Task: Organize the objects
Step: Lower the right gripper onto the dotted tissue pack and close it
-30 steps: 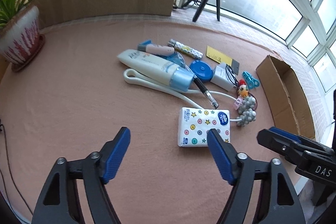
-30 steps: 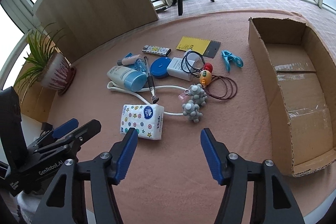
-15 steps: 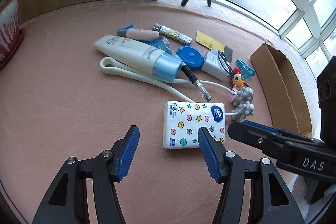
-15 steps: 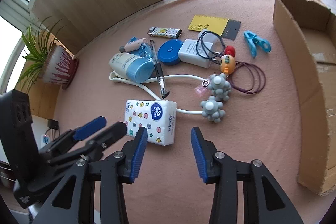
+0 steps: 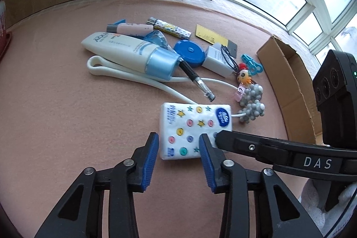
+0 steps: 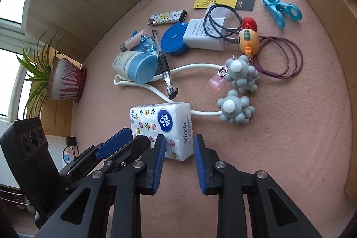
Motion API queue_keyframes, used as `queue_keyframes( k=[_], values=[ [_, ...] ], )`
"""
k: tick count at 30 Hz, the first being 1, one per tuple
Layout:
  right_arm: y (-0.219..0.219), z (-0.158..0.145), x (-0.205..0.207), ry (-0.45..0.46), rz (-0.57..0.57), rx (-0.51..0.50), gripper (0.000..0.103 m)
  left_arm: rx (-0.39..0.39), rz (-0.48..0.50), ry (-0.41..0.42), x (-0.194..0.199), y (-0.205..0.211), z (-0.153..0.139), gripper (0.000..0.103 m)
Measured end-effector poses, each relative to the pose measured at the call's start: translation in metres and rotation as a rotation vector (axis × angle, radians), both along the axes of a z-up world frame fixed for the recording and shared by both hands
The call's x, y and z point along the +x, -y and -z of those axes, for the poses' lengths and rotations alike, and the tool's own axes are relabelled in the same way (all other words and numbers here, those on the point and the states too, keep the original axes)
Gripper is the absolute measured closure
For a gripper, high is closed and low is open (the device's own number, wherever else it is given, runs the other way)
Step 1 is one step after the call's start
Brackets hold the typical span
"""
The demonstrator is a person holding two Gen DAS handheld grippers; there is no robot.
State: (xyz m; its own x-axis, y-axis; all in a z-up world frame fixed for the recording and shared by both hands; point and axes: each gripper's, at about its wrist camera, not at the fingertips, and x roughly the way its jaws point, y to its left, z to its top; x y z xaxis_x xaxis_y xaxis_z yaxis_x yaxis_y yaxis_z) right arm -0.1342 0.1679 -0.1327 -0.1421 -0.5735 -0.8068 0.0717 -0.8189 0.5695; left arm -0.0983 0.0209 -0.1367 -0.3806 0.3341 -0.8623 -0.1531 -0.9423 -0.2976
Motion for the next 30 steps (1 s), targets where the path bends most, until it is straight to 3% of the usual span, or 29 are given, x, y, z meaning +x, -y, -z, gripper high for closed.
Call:
queue_keyframes(
  k=[14,19,24,30],
  values=[
    [0.005,0.0,0.015,0.025,-0.014,-0.018,0.081,-0.032,0.058,-0.025,0.019,0.008,-0.006,0.065],
    [0.01,0.002,0.026,0.042,-0.054,-0.052,0.081,-0.018,-0.001,-0.024,0.026,0.026,-0.008,0.063],
    [0.009,-0.017,0.031,-0.063,-0.095,0.047,0.077,-0.012,-0.06,-0.026,0.037,0.042,-0.013,0.063],
    [0.009,-0.035,0.017,-0.163,-0.122,0.098,0.068,0.052,-0.044,0.009,0.051,0.036,-0.01,0.062]
  ],
)
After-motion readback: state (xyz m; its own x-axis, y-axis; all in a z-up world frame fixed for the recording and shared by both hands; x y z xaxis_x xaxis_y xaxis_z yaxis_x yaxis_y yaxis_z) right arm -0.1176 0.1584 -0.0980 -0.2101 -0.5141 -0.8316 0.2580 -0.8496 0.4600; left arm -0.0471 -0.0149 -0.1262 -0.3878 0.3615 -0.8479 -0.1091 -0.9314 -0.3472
